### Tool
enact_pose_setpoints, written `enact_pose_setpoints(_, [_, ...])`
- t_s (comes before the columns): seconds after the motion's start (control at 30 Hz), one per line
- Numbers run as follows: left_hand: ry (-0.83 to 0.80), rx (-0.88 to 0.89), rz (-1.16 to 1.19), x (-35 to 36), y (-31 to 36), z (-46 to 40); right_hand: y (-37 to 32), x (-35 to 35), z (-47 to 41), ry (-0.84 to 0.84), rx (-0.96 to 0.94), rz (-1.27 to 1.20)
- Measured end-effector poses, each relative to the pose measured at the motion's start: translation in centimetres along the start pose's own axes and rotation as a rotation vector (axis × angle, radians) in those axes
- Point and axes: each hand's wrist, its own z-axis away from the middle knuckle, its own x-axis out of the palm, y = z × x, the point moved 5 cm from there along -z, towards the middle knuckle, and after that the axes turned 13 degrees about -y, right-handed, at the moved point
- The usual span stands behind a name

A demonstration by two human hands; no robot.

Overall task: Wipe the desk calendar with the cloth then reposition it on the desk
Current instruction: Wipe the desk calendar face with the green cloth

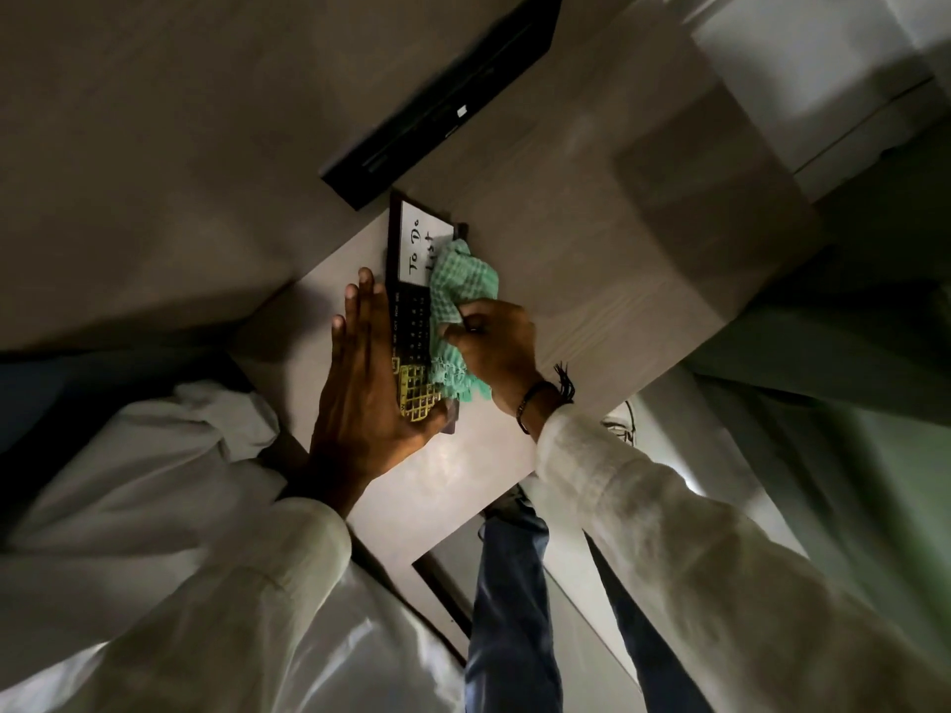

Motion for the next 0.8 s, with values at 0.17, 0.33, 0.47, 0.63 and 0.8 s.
enact_pose_setpoints(0.17, [-0.01, -0.006, 0.006, 0.2, -0.2, -0.2, -0.3, 0.4, 0.3, -0.13, -0.006, -0.096])
enact_pose_setpoints(0.33, [-0.026, -0.021, 0.025, 0.4, -0.1, -0.1, -0.4, -0.1, 0.5, -0.066, 0.057, -0.053])
enact_pose_setpoints(0.47, [-0.04, -0.03, 0.032, 0.4, -0.3, -0.1, -1.0, 0.0, 1.0, -0.197, 0.126, -0.242])
enact_pose_setpoints(0.63, [-0.055, -0.031, 0.038, 0.2, -0.2, -0.3, -3.0, -4.1, -0.6, -0.137, 0.061, -0.055])
enact_pose_setpoints(0.8, [-0.051, -0.033, 0.036, 0.0, 0.2, -0.2, -7.9, -12.9, -3.2, -0.001, -0.182, 0.385])
